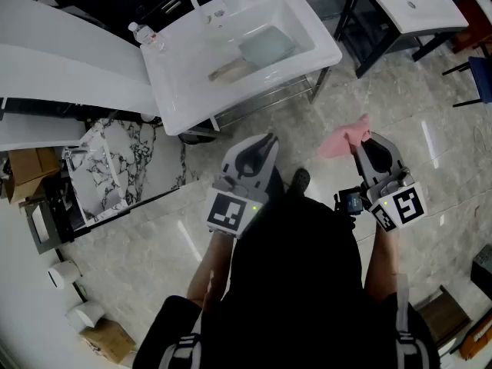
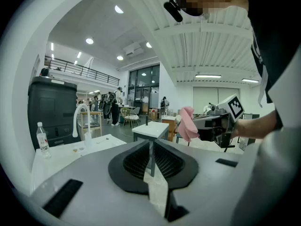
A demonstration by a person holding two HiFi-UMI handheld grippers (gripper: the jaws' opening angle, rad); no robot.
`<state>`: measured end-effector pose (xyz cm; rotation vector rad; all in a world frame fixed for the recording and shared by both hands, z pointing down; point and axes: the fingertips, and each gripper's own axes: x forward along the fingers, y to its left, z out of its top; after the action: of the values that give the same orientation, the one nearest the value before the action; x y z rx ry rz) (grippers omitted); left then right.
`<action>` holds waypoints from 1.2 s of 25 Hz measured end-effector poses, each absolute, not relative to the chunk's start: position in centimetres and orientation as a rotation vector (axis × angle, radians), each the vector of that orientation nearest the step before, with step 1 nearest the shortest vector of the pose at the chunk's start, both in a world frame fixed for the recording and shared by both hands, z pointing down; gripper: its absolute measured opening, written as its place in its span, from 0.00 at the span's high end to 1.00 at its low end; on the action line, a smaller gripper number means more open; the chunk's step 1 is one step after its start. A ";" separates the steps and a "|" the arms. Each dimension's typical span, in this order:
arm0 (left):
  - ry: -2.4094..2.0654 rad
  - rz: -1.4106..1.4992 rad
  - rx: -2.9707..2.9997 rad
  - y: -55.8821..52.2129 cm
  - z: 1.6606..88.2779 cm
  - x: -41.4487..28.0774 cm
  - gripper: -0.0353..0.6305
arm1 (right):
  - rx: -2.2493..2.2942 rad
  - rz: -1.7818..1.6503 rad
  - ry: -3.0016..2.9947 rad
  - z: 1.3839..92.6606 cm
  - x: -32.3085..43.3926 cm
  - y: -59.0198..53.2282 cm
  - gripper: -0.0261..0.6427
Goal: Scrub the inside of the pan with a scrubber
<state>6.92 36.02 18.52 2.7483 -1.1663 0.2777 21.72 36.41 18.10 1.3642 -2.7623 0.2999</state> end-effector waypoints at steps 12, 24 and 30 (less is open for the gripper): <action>-1.138 0.288 2.799 37.8 18.4 8.4 0.86 | 1.429 0.339 -2.787 17.7 22.9 38.1 0.91; -1.173 0.327 2.726 36.9 20.6 6.1 0.86 | 1.353 0.467 -2.899 18.7 21.1 37.4 0.91; -1.158 0.333 2.701 33.3 22.1 4.8 0.86 | 1.359 0.444 -2.899 18.8 19.7 33.7 0.91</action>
<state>4.78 33.26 22.07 2.7007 -1.1575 0.3330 19.74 33.72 18.76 1.3594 -2.8992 0.4440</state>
